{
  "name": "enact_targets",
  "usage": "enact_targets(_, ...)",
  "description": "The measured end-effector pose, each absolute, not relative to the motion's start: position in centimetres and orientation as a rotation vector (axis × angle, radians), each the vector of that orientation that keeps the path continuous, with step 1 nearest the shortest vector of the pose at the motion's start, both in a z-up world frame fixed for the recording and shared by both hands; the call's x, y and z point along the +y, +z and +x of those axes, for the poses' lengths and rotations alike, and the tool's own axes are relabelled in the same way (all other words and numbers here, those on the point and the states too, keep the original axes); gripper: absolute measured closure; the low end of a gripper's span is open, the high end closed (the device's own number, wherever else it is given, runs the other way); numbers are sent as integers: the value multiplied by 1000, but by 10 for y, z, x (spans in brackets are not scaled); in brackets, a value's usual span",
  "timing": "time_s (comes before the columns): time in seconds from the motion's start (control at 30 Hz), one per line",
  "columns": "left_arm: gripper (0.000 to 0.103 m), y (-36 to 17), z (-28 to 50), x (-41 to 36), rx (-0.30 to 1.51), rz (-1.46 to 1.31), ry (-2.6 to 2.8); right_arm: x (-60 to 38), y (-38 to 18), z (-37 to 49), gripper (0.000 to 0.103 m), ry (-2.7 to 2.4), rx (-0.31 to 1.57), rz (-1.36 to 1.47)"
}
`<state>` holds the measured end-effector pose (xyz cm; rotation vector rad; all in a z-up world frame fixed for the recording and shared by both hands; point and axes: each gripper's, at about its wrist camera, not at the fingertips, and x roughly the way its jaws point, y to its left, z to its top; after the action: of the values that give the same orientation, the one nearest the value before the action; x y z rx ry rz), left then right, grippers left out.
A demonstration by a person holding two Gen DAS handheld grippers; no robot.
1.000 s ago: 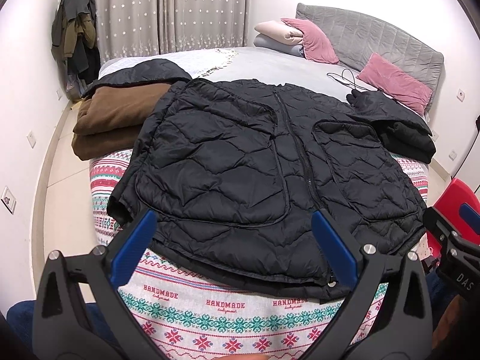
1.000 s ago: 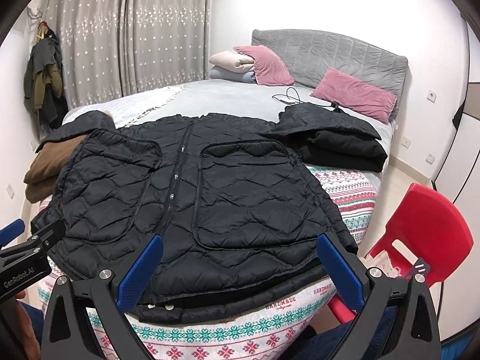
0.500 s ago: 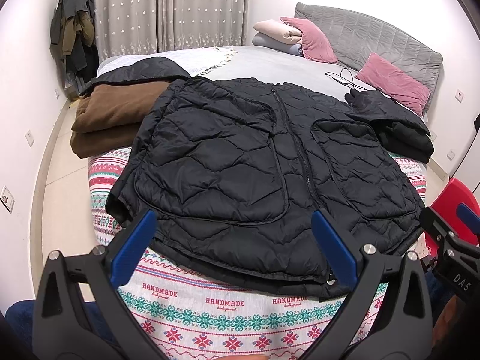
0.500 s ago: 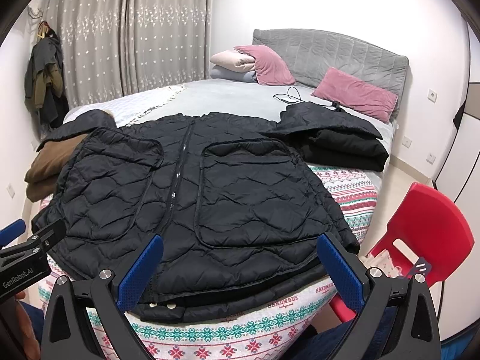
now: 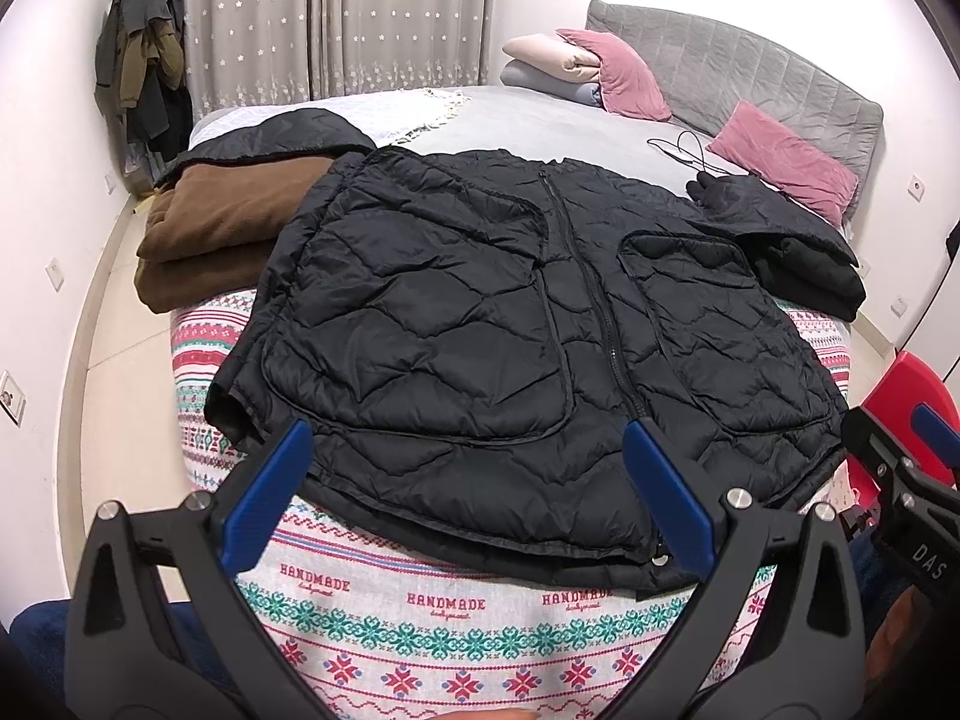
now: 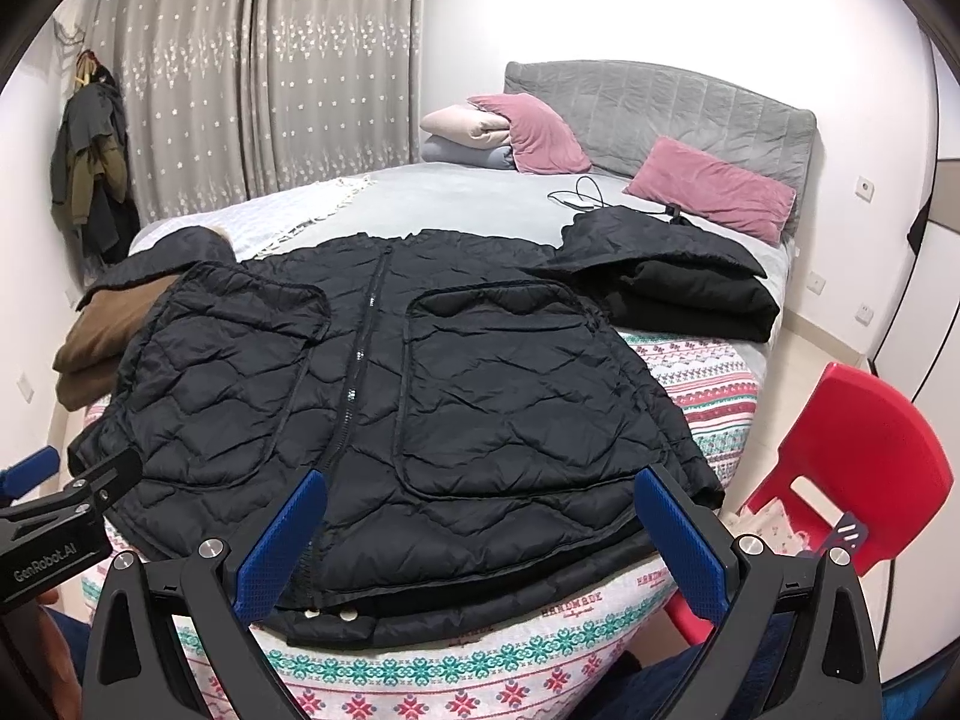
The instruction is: Fold large clothes
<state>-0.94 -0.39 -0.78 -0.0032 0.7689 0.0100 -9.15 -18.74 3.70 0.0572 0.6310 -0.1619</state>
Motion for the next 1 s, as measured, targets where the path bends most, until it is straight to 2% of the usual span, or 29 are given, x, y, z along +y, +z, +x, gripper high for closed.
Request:
enact_targets(0.3,0,-10,-6,3,794,-38,5,-192,29,-85,0,-179,673,57)
enact_targets(0.6,0,-14,4,47,852,-102,107,-205,16,-73,0,-205,701,10)
enact_targets(1.0,1,-53,20,144,940,-384,258,-349,-33,-28,1,-399,865,300)
